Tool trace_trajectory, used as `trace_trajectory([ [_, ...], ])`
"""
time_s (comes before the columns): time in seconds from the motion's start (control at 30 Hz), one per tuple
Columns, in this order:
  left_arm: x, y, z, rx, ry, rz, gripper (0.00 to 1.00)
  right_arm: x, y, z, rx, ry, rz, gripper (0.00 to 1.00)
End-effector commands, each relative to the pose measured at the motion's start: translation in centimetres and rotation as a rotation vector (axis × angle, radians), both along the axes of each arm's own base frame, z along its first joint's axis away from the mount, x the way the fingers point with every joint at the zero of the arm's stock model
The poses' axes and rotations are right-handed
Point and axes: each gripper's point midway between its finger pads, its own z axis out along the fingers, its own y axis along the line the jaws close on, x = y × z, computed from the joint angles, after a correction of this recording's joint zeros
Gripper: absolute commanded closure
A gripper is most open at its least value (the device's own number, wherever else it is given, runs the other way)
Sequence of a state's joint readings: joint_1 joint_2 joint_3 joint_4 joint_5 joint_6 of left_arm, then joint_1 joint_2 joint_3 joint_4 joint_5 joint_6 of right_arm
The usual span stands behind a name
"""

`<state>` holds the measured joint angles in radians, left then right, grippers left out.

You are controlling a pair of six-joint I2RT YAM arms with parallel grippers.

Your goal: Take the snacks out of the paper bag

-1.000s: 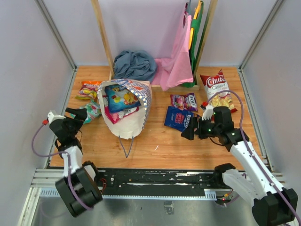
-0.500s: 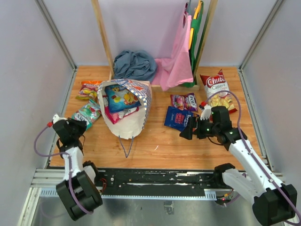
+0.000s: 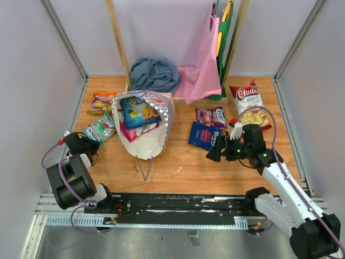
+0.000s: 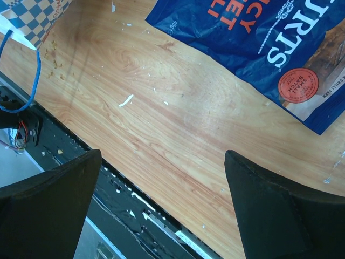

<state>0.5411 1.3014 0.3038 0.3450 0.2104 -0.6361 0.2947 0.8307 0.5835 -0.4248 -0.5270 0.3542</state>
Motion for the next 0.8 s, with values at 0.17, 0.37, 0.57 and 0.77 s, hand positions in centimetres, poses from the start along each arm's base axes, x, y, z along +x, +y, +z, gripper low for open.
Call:
trace_trajectory([
  [0.17, 5.3, 2.8, 1.3, -0.034, -0.117, 0.063, 0.87, 0.8, 0.7, 0.0, 0.006, -0.02, 0.034, 0.01],
  [0.37, 8.7, 3.5, 1.3, -0.09, -0.142, 0.062, 0.89, 1.1, 1.0, -0.5, 0.007, -0.006, 0.038, 0.01],
  [0.57, 12.3, 3.8, 2.2, -0.09, -0.163, 0.044, 0.89, 1.3, 1.0, -0.8, 0.0, 0.0, 0.037, 0.01],
  [0.77, 14.5, 4.4, 3.1, -0.087, -0.178, 0.032, 0.88, 1.5, 1.0, -0.7, -0.004, 0.004, 0.038, 0.01],
])
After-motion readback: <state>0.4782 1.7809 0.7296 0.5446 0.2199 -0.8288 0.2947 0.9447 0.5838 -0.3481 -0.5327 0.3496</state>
